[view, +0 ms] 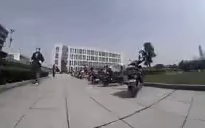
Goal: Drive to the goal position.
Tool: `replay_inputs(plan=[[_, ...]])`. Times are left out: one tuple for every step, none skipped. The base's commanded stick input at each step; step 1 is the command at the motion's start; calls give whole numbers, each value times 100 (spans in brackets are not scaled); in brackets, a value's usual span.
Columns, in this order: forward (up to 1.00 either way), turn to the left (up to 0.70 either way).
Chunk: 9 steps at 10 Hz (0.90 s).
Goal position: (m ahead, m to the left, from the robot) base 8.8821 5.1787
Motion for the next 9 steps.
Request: replay_inputs(plan=[[0, 65], [0, 57], [0, 34], [0, 12], [0, 0], [0, 0], [0, 0], [0, 0], [0, 0]])
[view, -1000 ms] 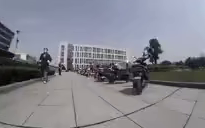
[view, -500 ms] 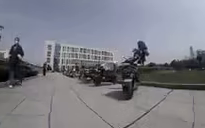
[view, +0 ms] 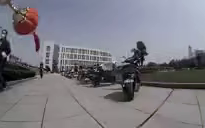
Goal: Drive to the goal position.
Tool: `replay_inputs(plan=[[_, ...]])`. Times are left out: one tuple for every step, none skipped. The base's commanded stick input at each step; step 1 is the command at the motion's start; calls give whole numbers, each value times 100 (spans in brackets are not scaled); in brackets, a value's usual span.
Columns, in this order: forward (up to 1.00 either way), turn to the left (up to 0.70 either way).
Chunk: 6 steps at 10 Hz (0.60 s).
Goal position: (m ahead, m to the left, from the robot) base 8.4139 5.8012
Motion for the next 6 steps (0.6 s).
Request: replay_inputs(plan=[[0, 12], [0, 25], [0, 38], [0, 51], [0, 65], [0, 70]])
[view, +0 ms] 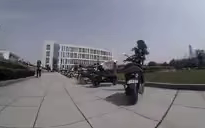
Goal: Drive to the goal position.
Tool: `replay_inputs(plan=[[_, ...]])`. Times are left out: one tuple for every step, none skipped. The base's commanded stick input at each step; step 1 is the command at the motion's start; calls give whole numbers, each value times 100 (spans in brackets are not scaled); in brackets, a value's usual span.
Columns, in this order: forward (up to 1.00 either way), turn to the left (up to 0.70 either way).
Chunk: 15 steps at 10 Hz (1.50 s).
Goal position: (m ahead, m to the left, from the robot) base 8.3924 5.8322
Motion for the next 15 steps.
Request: replay_inputs(plan=[[0, 63], [0, 40], [0, 17], [0, 0], [0, 0], [0, 0], [0, 0], [0, 0], [0, 0], [0, 2], [0, 5], [0, 8], [0, 18], [0, 52], [0, 70]])
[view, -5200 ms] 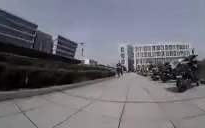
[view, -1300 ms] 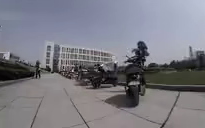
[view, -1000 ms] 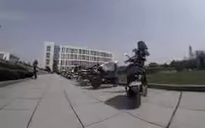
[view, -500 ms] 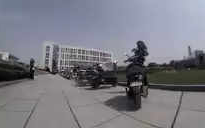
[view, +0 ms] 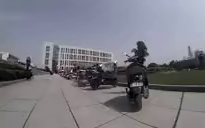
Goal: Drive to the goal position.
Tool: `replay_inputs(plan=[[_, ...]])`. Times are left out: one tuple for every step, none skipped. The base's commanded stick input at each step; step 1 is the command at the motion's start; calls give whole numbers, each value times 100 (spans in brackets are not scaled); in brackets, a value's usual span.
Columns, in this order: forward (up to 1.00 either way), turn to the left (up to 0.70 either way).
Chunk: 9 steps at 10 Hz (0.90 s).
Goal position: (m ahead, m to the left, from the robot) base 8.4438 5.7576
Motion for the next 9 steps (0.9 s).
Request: replay_inputs(plan=[[0, 70], [0, 70], [0, 70], [0, 70], [0, 70], [0, 70], [0, 70], [0, 70], [0, 70]])
